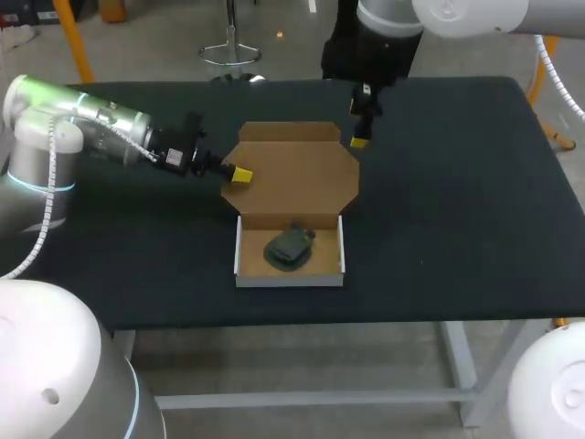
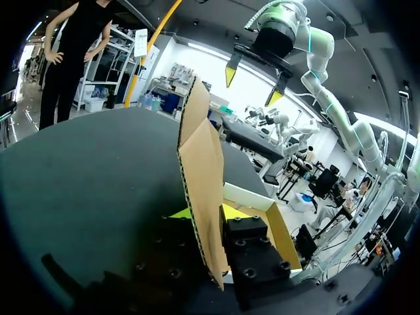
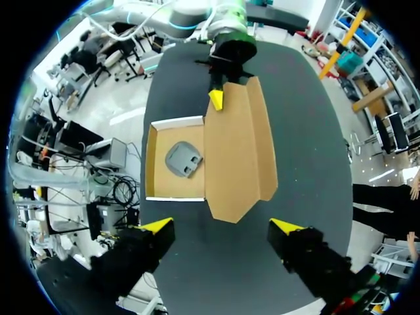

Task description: Assemble the packaging by folding the flat box into shape, placing the metal phone stand inside, and closing the box properly

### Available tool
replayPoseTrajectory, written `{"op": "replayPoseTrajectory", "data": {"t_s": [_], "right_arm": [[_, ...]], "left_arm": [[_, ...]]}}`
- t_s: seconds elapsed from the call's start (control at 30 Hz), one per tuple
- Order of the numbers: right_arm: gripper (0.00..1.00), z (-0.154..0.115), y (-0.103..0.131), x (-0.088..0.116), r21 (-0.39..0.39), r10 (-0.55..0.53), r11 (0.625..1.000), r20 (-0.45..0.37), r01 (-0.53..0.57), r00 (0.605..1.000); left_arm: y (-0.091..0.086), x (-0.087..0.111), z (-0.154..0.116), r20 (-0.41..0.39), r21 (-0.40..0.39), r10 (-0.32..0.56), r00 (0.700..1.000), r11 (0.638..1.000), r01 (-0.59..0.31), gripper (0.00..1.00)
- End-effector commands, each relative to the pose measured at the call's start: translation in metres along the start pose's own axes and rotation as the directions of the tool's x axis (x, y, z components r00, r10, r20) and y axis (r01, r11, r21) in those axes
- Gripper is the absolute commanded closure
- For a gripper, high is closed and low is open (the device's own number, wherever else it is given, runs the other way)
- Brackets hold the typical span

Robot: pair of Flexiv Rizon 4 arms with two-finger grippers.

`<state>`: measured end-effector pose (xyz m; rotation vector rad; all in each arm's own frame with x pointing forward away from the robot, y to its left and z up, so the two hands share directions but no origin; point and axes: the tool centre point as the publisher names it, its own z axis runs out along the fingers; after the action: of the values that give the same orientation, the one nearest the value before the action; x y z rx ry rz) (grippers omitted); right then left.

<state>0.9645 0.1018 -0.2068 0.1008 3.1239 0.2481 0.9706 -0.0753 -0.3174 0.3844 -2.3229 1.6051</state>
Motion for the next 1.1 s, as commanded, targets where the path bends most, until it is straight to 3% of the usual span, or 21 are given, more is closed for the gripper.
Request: {"op": "replayPoseTrajectory", "data": {"t_s": [0.03,0.33,0.57,0.7,1.1], "right_arm": [[0.0,-0.002,-0.001,0.002,0.001,0.0,1.0,0.001,0.0,1.0],[0.0,-0.002,0.001,0.002,0.004,0.0,1.0,-0.001,0.0,1.0],[0.0,-0.002,0.002,0.002,0.006,0.0,1.0,-0.002,0.0,1.0],[0.0,-0.002,0.003,0.002,0.007,-0.001,1.0,-0.003,0.001,1.0],[0.0,-0.003,0.003,0.002,0.004,0.0,1.0,-0.001,0.0,1.0]], "left_arm": [[0.002,0.001,0.0,0.002,0.006,0.005,1.0,1.0,-0.005,0.8],[0.001,0.001,0.003,0.011,0.015,0.019,1.0,1.0,-0.019,0.79],[0.0,0.001,0.005,0.023,0.025,0.019,1.0,0.999,-0.02,0.84],[-0.001,0.002,0.006,0.028,0.028,0.026,0.999,0.999,-0.027,1.0],[-0.001,0.014,-0.001,0.003,0.033,0.143,0.99,0.989,-0.143,1.0]]}}
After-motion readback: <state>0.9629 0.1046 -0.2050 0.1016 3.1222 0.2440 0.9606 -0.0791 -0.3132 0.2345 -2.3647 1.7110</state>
